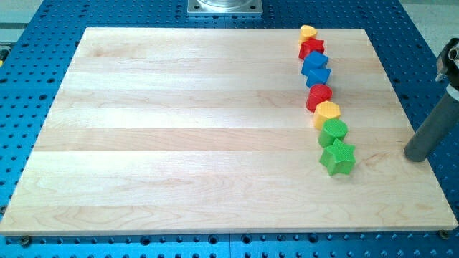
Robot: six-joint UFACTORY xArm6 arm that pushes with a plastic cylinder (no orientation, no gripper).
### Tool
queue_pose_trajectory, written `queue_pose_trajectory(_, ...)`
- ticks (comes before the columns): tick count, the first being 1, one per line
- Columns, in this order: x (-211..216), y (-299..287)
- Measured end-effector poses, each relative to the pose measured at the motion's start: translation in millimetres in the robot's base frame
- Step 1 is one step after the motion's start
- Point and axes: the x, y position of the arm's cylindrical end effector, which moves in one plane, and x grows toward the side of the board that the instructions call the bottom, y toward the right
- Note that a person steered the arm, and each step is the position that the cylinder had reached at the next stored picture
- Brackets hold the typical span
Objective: Go to the right side of the green circle
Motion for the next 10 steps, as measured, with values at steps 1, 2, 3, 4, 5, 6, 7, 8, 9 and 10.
queue_pose_trajectory(1, 0, 7)
queue_pose_trajectory(2, 4, 13)
queue_pose_trajectory(3, 11, 13)
queue_pose_trajectory(4, 11, 21)
queue_pose_trajectory(5, 18, 23)
queue_pose_trajectory(6, 18, 20)
queue_pose_trajectory(7, 18, 7)
queue_pose_trajectory(8, -4, 2)
queue_pose_trajectory(9, -25, -12)
queue_pose_trajectory(10, -25, -63)
